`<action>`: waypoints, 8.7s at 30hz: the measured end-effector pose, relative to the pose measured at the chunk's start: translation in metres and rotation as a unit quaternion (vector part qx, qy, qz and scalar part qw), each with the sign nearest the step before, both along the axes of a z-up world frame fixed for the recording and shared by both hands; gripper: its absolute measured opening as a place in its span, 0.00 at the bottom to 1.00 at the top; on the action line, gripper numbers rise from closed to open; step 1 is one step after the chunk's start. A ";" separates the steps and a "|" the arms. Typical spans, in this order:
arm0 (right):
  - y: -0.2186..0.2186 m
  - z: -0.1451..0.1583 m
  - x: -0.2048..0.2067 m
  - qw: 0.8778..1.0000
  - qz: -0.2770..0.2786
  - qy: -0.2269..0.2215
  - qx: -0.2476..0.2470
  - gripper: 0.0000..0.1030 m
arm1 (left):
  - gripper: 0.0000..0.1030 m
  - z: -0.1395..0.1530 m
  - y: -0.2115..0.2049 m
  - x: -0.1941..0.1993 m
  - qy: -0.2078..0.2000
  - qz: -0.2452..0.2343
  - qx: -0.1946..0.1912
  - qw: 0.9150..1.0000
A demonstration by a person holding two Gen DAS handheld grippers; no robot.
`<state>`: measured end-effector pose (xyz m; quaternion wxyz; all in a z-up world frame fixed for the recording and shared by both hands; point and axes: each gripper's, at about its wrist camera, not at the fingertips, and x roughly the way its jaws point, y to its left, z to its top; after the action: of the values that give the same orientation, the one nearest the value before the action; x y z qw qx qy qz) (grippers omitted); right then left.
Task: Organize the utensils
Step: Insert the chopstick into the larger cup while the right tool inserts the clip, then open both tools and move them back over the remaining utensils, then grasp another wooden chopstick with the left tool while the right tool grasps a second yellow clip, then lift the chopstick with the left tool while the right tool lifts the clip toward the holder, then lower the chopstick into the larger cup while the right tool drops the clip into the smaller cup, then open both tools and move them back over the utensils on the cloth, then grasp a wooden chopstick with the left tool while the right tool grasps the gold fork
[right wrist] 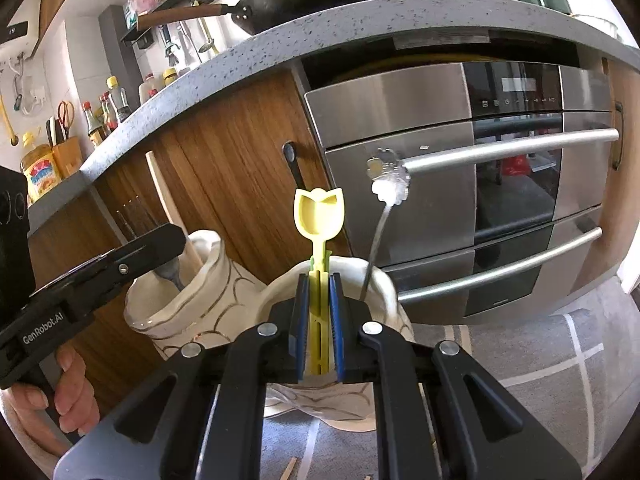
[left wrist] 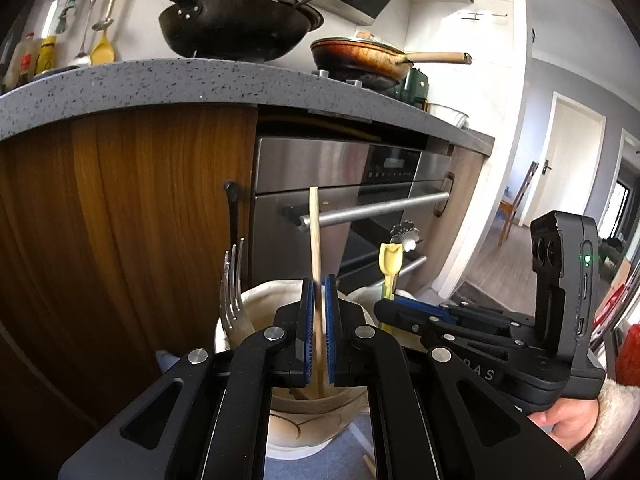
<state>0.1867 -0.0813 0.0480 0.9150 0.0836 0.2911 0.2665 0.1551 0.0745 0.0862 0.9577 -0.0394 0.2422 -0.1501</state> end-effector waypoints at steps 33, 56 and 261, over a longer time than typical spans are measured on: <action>-0.133 -0.010 -0.093 0.992 -0.106 0.024 -0.058 0.95 | 0.77 -0.043 -0.024 -0.089 0.096 0.009 0.043 0.994; -0.118 -0.070 -0.079 0.990 -0.038 0.112 -0.072 0.42 | 0.56 -0.113 -0.067 -0.077 0.188 -0.048 0.077 0.978; -0.092 -0.062 -0.033 0.987 -0.049 0.156 0.009 0.05 | 0.41 -0.127 -0.119 -0.074 0.202 -0.098 0.107 0.969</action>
<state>0.1533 -0.1733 -0.0139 0.8697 0.1465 0.4231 0.2079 0.0816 -0.0441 -0.0410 0.8682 0.0579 0.4478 -0.2056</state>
